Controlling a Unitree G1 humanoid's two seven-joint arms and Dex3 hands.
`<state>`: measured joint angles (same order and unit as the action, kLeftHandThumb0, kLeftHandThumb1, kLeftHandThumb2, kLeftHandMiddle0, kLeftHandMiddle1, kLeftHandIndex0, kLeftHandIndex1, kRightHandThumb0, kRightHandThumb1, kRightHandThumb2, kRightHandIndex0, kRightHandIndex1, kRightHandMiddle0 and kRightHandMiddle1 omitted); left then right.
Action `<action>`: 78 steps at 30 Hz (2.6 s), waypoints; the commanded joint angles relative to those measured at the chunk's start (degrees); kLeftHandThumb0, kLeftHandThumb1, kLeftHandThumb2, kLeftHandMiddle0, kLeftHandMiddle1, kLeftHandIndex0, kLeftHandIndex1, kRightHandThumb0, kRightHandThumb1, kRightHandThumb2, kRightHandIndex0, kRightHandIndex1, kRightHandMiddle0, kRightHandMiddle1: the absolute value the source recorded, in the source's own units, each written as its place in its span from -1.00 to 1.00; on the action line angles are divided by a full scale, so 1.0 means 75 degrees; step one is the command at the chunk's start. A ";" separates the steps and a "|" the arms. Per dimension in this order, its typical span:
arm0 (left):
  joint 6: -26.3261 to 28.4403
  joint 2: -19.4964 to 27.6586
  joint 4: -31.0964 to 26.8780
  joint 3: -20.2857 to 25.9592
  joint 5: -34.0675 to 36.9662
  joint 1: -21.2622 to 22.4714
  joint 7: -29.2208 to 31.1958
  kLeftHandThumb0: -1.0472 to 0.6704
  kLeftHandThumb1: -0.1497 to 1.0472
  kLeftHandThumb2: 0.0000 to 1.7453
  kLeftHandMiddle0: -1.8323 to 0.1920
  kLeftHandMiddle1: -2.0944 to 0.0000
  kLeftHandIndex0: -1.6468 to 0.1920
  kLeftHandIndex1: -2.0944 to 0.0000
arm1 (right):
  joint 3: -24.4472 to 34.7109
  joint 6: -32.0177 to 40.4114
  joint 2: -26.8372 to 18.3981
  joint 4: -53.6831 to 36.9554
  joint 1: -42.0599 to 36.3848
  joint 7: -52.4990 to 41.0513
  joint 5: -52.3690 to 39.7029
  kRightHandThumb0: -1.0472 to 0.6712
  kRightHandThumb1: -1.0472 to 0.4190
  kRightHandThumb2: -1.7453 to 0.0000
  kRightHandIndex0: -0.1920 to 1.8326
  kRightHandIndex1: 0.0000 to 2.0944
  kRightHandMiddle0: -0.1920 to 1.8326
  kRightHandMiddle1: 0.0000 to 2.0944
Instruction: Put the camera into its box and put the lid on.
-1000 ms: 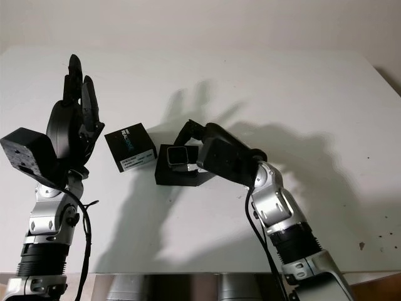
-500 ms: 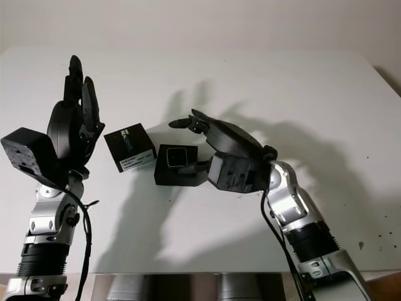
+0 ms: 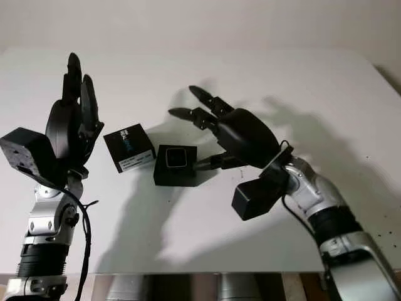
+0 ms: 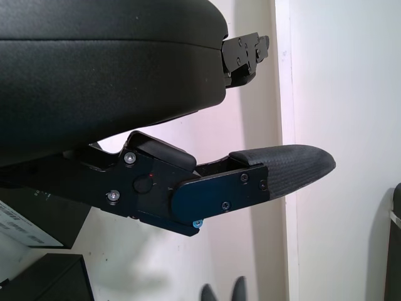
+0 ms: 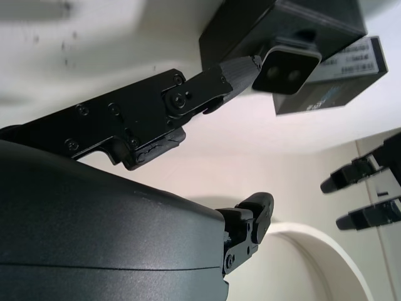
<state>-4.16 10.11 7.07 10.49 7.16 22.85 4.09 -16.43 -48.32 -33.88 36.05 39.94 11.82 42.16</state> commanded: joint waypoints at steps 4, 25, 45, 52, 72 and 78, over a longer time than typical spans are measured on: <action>0.0049 0.0001 -0.0191 0.0017 0.0030 -0.0065 -0.0010 -0.68 1.00 -0.27 1.00 1.00 1.00 1.00 | -0.0269 -0.0429 -0.0430 0.0203 0.0733 0.0852 0.0889 -0.34 -0.75 0.95 -0.63 -0.88 -0.51 -0.59; 0.0050 0.0011 -0.0320 0.0115 0.0140 -0.0106 -0.0067 -0.69 1.00 -0.32 1.00 1.00 1.00 1.00 | -0.3516 -0.0535 -0.0777 0.1655 0.3941 0.6744 0.5328 -0.28 -0.76 0.94 -0.48 -0.86 -0.38 -0.36; 0.0192 0.0042 -0.0406 0.0186 0.0093 -0.0131 -0.0181 -0.73 1.00 -0.33 1.00 1.00 1.00 1.00 | -0.5761 0.0454 -0.0334 0.3011 0.4628 0.8859 0.6260 -0.29 -0.79 0.94 -0.52 -0.91 -0.52 -0.30; 0.0145 -0.0020 -0.0344 0.0192 0.0157 -0.0105 -0.0176 -0.72 1.00 -0.36 1.00 1.00 1.00 1.00 | -0.6049 0.0511 -0.0286 0.3190 0.4656 0.9072 0.6215 -0.28 -0.81 0.94 -0.60 -0.96 -0.58 -0.34; 0.0046 -0.0044 -0.0319 0.0170 0.0094 -0.0145 -0.0220 -0.72 1.00 -0.36 1.00 1.00 1.00 1.00 | -0.6439 0.0604 0.0048 0.3440 0.4605 0.9215 0.6095 -0.30 -0.83 0.94 -0.62 -0.96 -0.56 -0.31; -0.0002 -0.0080 -0.0330 0.0171 0.0140 -0.0173 -0.0212 -0.71 1.00 -0.36 1.00 1.00 1.00 1.00 | -0.6621 0.0712 0.0183 0.3544 0.4613 0.9393 0.6121 -0.28 -0.84 0.94 -0.59 -0.94 -0.55 -0.29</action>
<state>-3.58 9.74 5.09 11.77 8.09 22.09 2.57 -65.69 -43.39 -32.96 62.37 73.59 81.56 88.08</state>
